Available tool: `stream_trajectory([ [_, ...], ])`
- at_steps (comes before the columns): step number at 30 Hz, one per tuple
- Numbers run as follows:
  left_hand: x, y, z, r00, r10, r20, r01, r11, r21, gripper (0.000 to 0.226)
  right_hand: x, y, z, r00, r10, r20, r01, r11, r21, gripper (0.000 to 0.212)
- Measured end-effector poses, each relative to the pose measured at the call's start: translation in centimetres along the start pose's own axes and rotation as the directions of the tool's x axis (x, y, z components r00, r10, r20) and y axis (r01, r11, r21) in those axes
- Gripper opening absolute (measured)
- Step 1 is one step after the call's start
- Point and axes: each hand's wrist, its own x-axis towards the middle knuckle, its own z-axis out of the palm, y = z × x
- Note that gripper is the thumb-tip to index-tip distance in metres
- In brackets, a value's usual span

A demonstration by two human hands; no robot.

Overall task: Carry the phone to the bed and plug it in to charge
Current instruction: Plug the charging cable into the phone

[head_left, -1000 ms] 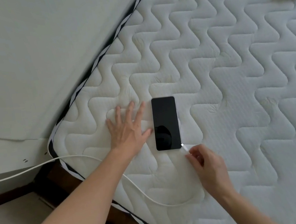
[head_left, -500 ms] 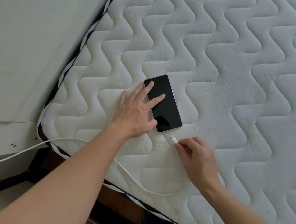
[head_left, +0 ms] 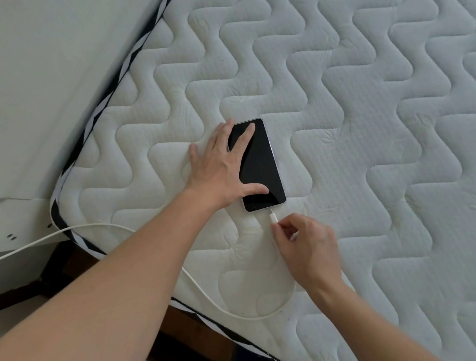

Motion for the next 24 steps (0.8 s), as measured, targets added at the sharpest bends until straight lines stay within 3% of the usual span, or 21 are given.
stream_trajectory([
  [24,0.2,0.5,0.1,0.999,-0.046,0.020,0.047,0.997,-0.059,0.122,0.1,-1.2,0.4,0.999,0.022,0.024,-0.022,1.000,-0.007,0.022],
])
